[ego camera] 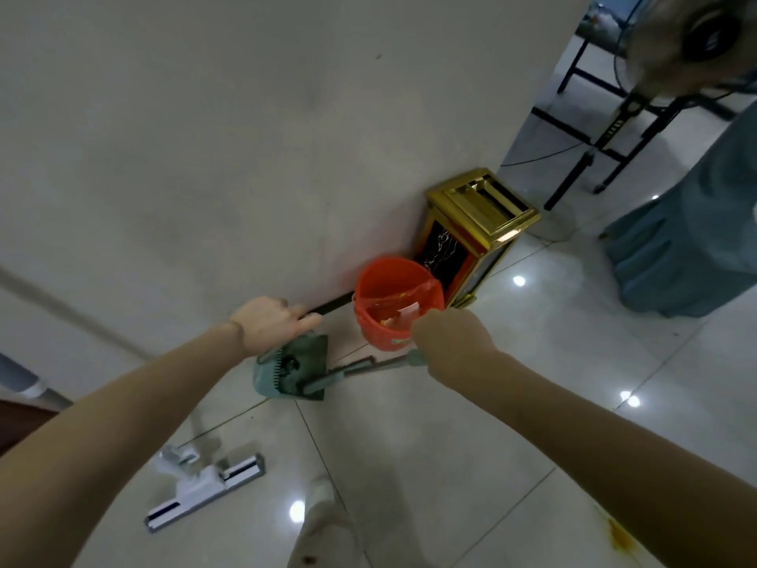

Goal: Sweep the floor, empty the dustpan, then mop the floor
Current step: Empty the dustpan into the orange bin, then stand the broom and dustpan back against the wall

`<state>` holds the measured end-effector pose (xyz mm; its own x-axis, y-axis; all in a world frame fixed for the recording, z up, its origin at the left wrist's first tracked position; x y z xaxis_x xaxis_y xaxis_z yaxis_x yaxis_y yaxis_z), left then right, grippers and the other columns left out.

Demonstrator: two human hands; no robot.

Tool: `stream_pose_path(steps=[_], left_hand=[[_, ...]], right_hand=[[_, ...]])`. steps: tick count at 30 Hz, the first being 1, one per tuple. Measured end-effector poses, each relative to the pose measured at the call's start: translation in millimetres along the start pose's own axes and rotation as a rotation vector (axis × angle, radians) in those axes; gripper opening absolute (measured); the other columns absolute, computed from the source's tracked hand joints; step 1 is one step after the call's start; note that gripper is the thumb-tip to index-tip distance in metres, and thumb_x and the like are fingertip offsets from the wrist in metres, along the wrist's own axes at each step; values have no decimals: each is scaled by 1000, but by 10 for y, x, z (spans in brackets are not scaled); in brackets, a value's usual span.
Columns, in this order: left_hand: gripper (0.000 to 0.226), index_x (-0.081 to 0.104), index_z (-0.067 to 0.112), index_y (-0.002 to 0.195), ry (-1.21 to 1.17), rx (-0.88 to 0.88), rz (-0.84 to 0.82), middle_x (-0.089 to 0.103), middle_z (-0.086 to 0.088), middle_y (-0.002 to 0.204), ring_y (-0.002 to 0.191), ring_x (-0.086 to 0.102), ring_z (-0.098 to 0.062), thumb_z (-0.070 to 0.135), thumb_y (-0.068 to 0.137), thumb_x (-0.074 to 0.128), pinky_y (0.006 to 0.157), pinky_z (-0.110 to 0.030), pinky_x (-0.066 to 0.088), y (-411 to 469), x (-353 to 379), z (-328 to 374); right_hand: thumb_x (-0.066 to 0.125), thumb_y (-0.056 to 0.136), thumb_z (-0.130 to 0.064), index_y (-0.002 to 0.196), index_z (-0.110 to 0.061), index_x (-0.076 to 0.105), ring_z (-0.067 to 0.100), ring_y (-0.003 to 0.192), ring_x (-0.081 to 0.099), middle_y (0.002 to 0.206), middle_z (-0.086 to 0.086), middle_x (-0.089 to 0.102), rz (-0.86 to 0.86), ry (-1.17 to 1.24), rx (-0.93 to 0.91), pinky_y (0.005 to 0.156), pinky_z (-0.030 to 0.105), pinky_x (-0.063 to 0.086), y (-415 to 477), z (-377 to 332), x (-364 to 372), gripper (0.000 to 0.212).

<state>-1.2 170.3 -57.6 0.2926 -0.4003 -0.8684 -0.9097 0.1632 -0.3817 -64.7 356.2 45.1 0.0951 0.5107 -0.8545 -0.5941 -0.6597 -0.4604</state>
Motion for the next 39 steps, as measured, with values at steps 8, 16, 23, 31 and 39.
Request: stream_pose_path(steps=[8,16,23,31,39], left_hand=[[51,25,21,143,-73,130,-32,50,-11,123,98,56,-32,6,96,38,76,-41,49,449,326,-90],[43,38,14,132,-37,159,47,53,-5,126,114,48,-28,5,90,46,98,-39,34,792,452,-67],[44,61,19,93,-247,-125,314,68,-3,107,114,51,-28,8,54,79,98,-63,39,1090,605,-348],[71,57,17,119,-533,-302,389,60,-3,131,133,45,-27,17,55,88,107,-62,28,1222,939,-452],[109,22,17,151,-602,-225,387,8,-8,161,146,-2,-23,64,66,71,117,-55,7,1196,1081,-542]], right_hand=[[66,88,-16,104,-13,60,17,70,52,90,2,60,65,93,-55,66,27,47,432,-260,-125,18],[64,88,-13,112,-19,61,10,80,47,105,-3,61,278,580,-14,72,18,37,680,-179,-110,25],[77,78,-11,106,-22,58,12,75,64,86,-8,62,500,835,11,70,28,59,891,-180,-80,36],[76,80,-11,115,-19,61,9,98,64,107,-7,66,630,934,-70,85,25,56,1236,-321,-299,39],[71,82,-2,116,-19,62,-3,91,58,101,-17,60,663,966,-118,81,17,53,1494,-489,-550,39]])
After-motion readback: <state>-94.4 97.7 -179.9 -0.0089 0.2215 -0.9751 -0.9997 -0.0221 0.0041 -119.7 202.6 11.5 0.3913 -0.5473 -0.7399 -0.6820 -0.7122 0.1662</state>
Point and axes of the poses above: each hand's wrist, its own y-axis towards the middle knuckle, its own x-axis out of the palm, z = x × y, the point moved 7 cm from there along y, towards the middle knuckle
